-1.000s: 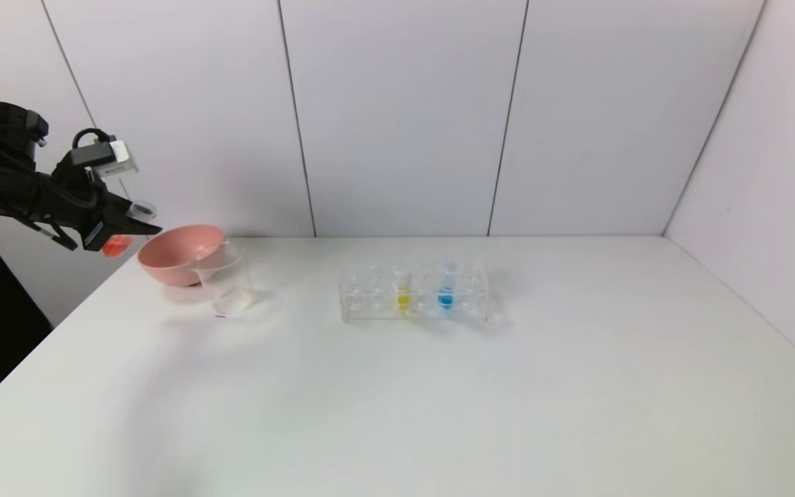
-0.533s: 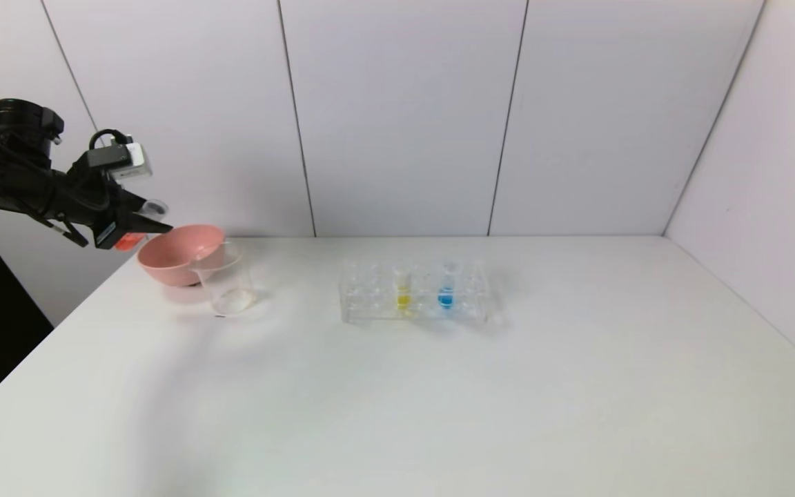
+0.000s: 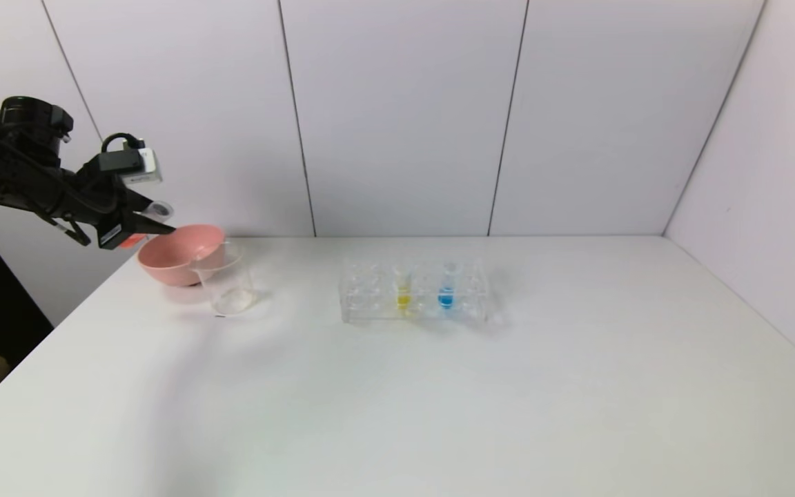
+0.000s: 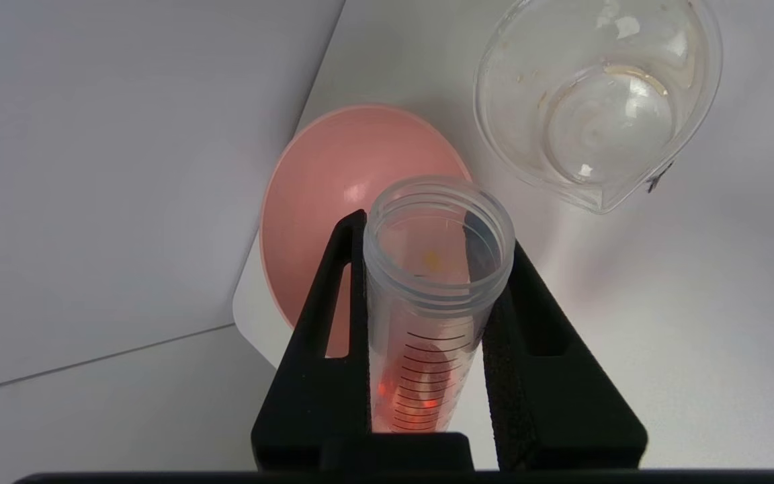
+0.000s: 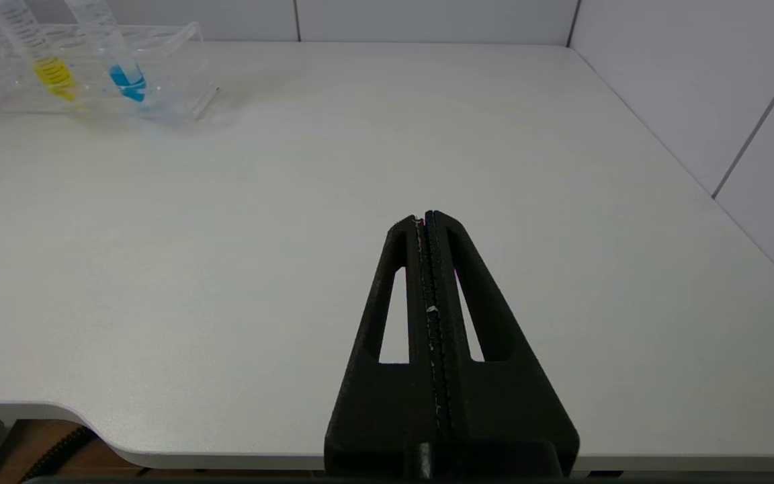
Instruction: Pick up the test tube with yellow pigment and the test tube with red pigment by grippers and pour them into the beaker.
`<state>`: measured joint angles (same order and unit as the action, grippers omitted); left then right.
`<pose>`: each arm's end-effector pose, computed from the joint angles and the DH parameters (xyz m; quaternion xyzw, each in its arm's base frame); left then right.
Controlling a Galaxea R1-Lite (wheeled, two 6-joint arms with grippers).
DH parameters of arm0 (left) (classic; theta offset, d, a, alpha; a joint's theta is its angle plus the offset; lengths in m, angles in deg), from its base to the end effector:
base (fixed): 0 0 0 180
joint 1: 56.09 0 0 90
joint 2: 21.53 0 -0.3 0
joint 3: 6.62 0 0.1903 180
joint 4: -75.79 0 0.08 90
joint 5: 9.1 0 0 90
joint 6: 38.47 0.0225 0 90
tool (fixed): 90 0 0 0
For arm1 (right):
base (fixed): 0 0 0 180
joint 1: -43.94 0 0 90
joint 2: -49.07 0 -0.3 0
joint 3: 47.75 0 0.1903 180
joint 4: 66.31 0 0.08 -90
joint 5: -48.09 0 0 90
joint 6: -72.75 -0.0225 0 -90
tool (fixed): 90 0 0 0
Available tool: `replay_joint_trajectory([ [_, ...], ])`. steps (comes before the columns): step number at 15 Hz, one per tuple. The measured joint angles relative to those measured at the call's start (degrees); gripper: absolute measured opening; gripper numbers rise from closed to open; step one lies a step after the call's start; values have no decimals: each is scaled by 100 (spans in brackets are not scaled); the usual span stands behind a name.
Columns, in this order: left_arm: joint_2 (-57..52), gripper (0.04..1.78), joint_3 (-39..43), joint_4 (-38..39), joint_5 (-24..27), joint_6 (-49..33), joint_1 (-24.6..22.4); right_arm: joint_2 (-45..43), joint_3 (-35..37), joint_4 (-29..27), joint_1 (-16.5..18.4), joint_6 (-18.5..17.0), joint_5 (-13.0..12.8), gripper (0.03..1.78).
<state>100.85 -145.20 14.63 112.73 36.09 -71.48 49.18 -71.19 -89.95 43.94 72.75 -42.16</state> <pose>0.4019 0.0983 0.2364 0.4321 0.1988 -0.3173 0.8204 -0.0228 -0.0001 0.0754 0.0000 0.0027 -0.0022 1.0000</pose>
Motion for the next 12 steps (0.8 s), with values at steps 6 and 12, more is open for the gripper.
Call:
replay_joint_trajectory([
  [6,-50,48,6,-217,-449,212,232,0,0,2,0,0,-2,11],
  [12,-132,48,0,-653,-662,507,335,0,0,0,0,0,-2,11],
])
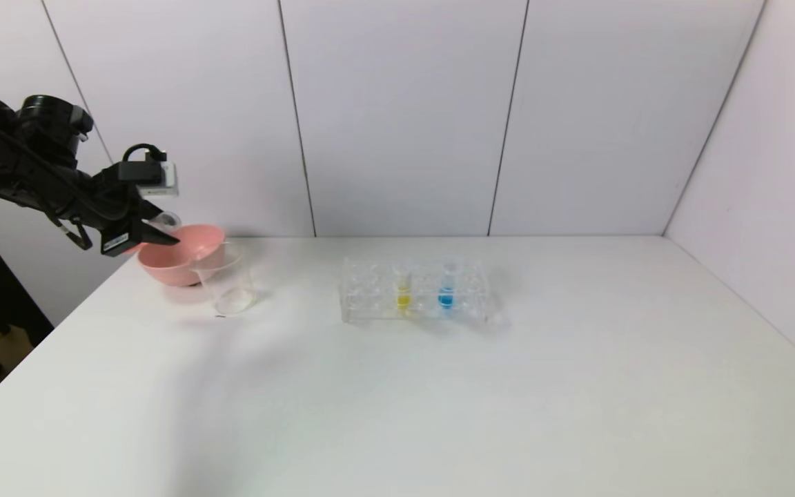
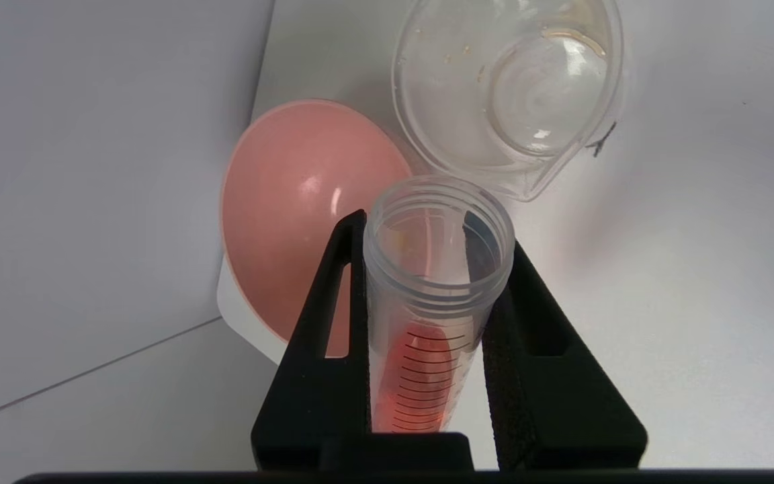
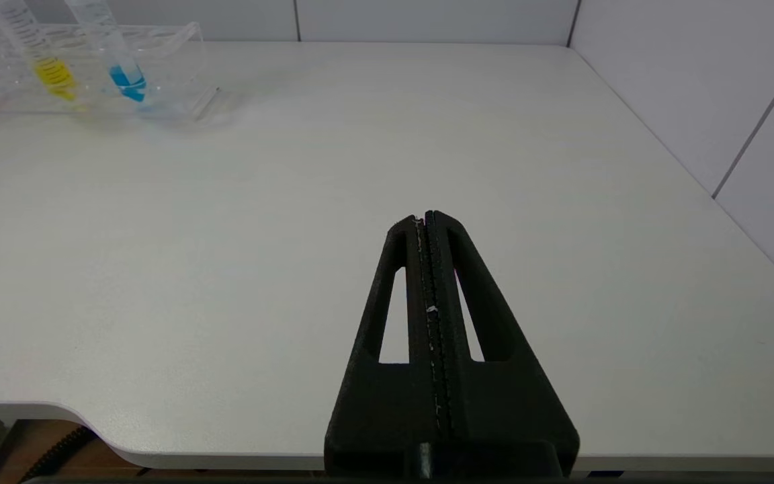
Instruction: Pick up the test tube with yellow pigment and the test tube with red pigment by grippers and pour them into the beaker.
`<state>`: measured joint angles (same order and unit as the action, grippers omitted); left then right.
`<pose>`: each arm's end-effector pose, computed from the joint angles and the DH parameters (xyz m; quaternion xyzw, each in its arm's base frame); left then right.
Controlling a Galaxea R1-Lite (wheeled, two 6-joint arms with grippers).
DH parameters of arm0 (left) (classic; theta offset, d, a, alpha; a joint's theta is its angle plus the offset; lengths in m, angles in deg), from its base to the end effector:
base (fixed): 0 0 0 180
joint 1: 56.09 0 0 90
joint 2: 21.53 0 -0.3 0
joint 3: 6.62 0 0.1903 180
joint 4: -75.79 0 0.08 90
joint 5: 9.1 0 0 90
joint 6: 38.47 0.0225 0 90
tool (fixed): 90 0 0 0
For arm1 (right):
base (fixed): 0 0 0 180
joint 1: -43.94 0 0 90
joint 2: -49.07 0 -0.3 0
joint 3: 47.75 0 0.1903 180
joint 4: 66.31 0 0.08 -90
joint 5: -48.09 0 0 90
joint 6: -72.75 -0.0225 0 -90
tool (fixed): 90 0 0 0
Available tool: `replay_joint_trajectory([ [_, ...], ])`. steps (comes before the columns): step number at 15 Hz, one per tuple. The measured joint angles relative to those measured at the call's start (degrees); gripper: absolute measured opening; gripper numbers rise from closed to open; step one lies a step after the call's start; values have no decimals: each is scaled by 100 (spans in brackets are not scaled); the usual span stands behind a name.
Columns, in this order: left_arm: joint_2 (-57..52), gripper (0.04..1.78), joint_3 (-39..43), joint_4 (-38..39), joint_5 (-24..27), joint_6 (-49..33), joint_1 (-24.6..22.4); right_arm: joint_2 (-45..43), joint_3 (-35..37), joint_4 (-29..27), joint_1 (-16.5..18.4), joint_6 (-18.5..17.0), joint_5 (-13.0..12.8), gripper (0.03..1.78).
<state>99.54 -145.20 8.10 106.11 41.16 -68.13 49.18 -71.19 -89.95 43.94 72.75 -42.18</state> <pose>0.3938 0.0742 0.2371 0.4720 0.2422 -0.3371 0.7778 -0.0228 -0.0001 0.0754 0.0000 0.0027 -0.0024 1.0000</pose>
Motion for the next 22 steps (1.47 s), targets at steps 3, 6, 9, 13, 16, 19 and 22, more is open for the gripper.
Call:
replay_joint_trajectory([
  [3,-6,48,0,-243,-389,-59,65,0,0,0,0,0,0,11],
  [6,-6,48,0,-250,-708,-419,191,0,0,0,0,0,2,11],
  [9,-1,48,0,-228,-820,-505,271,0,-2,0,0,0,2,11],
  [13,7,48,0,-189,-1019,-667,351,0,-2,0,0,-2,2,11],
  [16,13,48,0,-190,-1078,-695,378,0,-2,0,0,0,0,11],
  [19,11,48,0,-190,-1080,-701,384,0,-2,0,0,0,2,11],
  [22,11,48,0,-190,-1126,-701,404,0,-2,0,0,0,2,11],
])
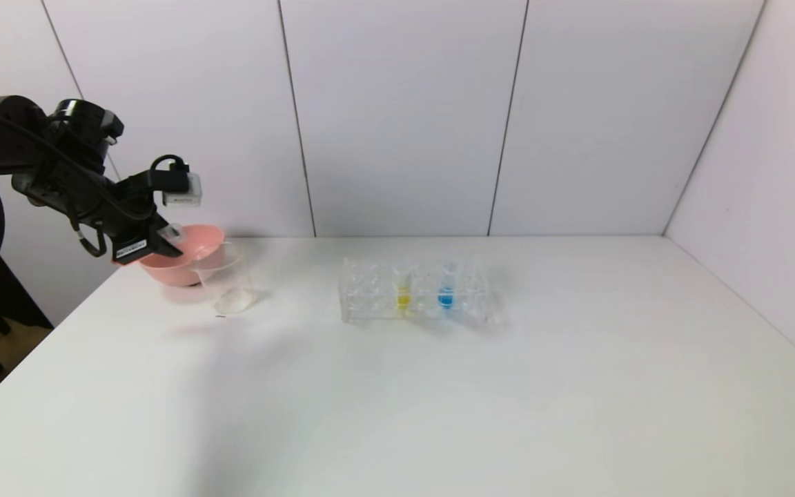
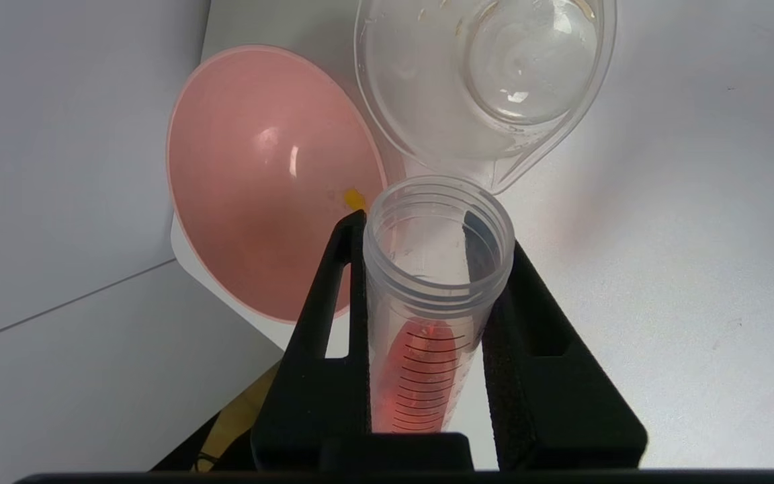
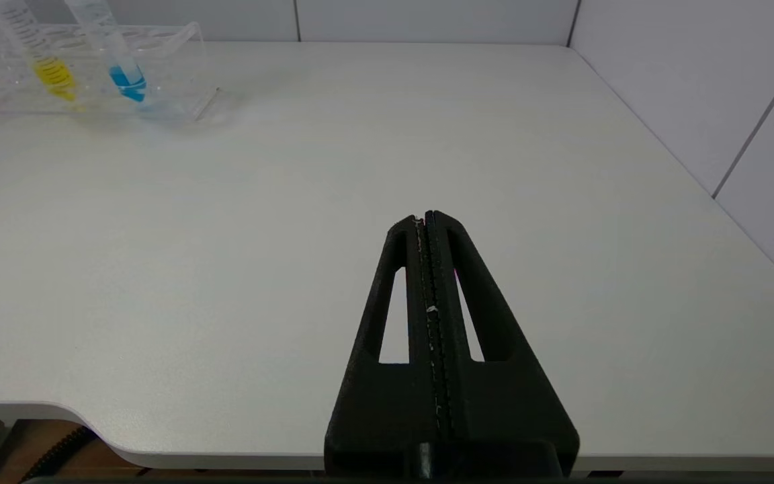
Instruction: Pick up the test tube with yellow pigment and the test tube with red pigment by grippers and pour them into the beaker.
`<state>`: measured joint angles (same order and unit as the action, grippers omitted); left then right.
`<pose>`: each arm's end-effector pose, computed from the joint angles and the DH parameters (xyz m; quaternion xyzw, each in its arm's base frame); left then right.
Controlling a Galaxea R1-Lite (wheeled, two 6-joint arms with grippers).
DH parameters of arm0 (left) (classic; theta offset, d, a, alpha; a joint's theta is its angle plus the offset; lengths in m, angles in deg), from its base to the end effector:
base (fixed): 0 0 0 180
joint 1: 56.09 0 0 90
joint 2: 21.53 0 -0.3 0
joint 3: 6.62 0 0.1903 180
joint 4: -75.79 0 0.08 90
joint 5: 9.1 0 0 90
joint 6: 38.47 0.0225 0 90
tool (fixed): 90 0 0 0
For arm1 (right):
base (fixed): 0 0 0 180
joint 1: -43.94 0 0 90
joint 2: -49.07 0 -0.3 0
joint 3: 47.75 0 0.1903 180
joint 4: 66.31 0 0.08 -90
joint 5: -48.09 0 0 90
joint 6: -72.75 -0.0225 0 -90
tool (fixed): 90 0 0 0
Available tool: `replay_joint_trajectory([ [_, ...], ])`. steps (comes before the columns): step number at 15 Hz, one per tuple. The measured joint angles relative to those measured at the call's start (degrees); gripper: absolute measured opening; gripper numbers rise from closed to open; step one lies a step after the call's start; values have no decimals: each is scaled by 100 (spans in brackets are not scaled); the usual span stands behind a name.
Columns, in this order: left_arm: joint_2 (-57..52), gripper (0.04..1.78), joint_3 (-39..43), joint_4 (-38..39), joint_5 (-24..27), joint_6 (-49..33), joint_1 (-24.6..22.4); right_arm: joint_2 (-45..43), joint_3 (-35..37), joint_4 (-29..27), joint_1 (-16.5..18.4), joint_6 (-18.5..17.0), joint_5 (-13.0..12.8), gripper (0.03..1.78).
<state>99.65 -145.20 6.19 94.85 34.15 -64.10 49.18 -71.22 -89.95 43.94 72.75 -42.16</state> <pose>0.3962 0.0503 0.2331 0.4635 0.3205 -0.2932 0.7723 -0.0228 -0.0001 0.0755 0.0000 0.0024 -0.0022 1.0000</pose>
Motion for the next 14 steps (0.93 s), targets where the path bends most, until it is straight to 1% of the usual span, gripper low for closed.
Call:
replay_joint_trajectory([
  [9,11,48,-9,11,-817,-149,280,0,2,2,0,0,-2,11],
  [14,38,49,-20,26,-990,-254,344,0,0,0,0,0,0,11],
])
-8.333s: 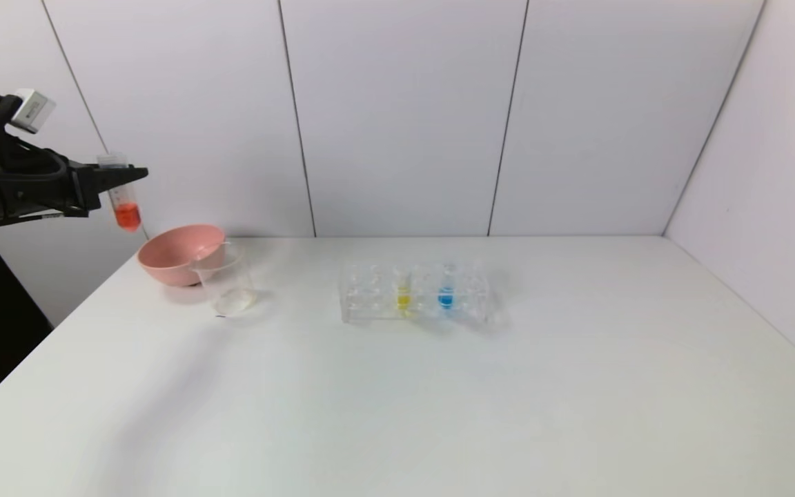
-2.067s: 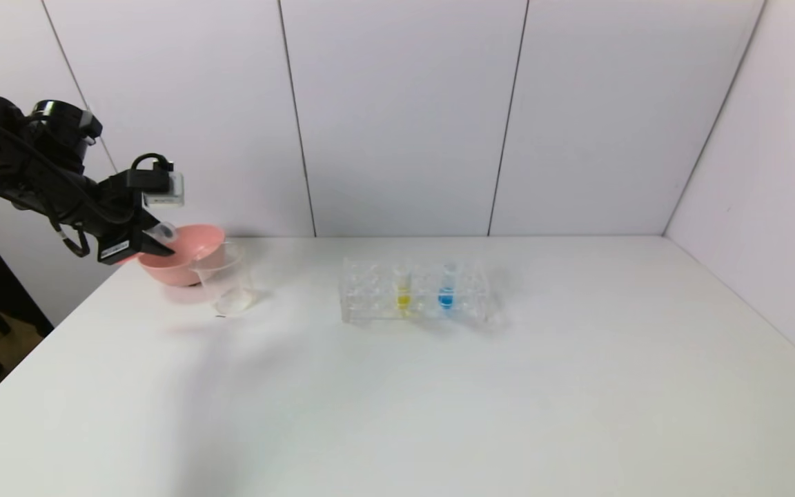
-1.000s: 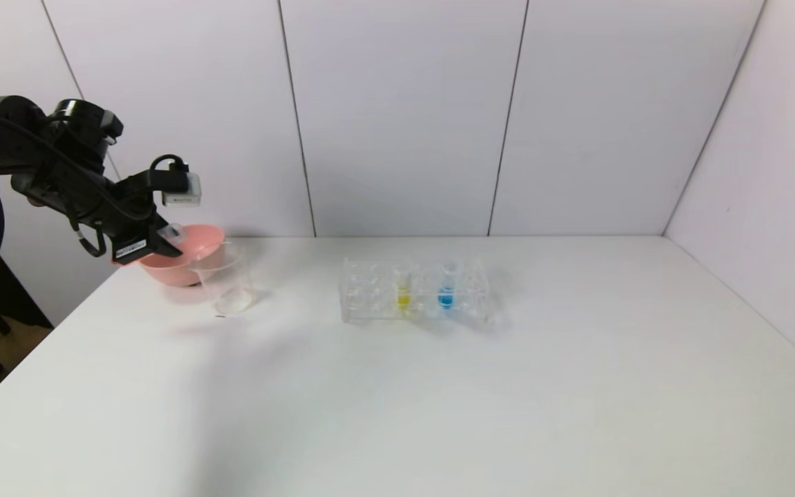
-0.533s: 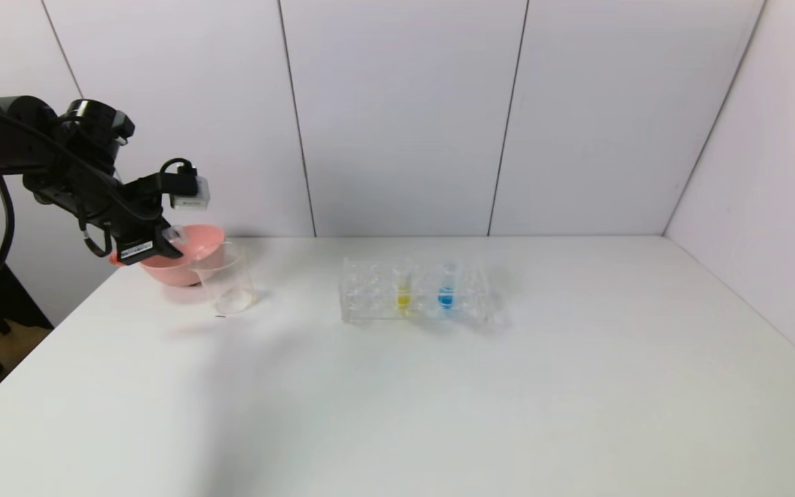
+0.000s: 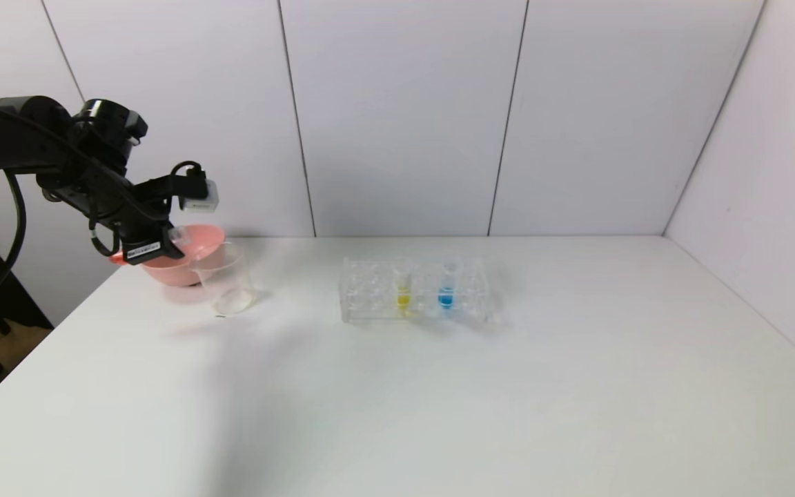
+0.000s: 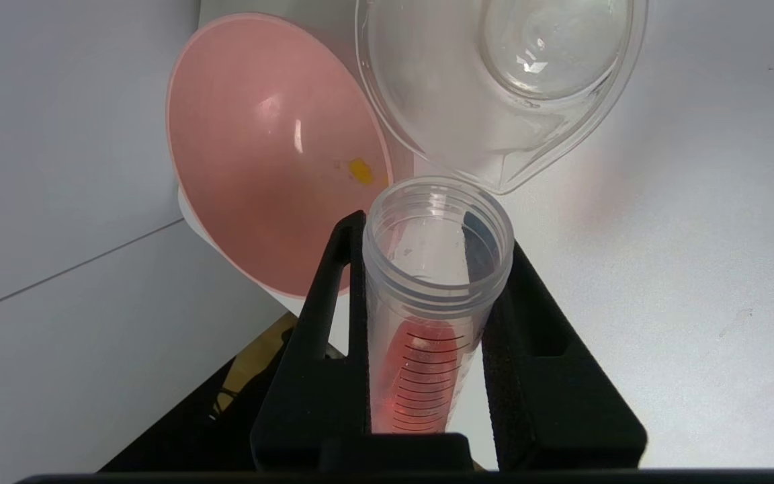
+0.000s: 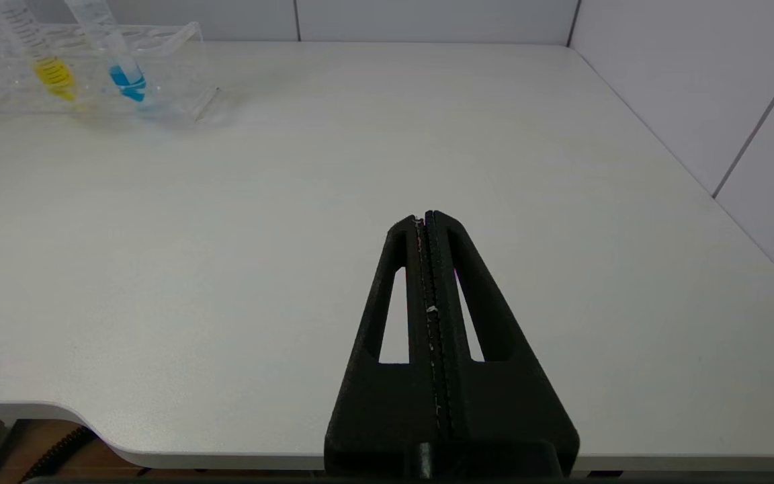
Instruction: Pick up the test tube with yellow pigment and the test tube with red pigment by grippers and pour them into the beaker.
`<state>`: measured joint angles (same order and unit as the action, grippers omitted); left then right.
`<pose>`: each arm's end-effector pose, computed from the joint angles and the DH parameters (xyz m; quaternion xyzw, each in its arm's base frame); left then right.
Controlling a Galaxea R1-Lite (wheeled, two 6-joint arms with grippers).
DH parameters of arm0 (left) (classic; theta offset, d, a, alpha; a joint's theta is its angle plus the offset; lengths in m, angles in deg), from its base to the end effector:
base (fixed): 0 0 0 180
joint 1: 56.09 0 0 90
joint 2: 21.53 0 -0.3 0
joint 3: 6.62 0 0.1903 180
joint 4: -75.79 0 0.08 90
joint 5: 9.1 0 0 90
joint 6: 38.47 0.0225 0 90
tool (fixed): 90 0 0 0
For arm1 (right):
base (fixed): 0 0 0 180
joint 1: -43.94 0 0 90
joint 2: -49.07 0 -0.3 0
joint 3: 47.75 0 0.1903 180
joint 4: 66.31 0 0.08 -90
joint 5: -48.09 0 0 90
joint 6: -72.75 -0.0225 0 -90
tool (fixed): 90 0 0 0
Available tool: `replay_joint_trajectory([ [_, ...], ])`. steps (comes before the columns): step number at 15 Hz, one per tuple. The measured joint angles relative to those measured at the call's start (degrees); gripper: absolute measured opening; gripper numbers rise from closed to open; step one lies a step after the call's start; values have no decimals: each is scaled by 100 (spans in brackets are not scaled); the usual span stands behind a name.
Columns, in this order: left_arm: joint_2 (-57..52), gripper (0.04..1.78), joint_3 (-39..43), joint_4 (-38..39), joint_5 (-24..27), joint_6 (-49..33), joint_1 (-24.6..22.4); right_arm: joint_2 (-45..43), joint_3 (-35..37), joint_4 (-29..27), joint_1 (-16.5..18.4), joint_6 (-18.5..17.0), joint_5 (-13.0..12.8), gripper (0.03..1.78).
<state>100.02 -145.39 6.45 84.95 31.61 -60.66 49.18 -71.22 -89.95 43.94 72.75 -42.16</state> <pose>0.4005 0.0304 0.2311 0.4887 0.3610 -0.2482 0.7545 -0.0228 -0.0001 0.0755 0.0000 0.0024 -0.0022 1.0000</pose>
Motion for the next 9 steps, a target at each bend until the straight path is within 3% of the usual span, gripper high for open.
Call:
replay_joint_trajectory([
  [9,133,48,-69,168,-407,-228,144,0,0,2,0,0,0,11],
])
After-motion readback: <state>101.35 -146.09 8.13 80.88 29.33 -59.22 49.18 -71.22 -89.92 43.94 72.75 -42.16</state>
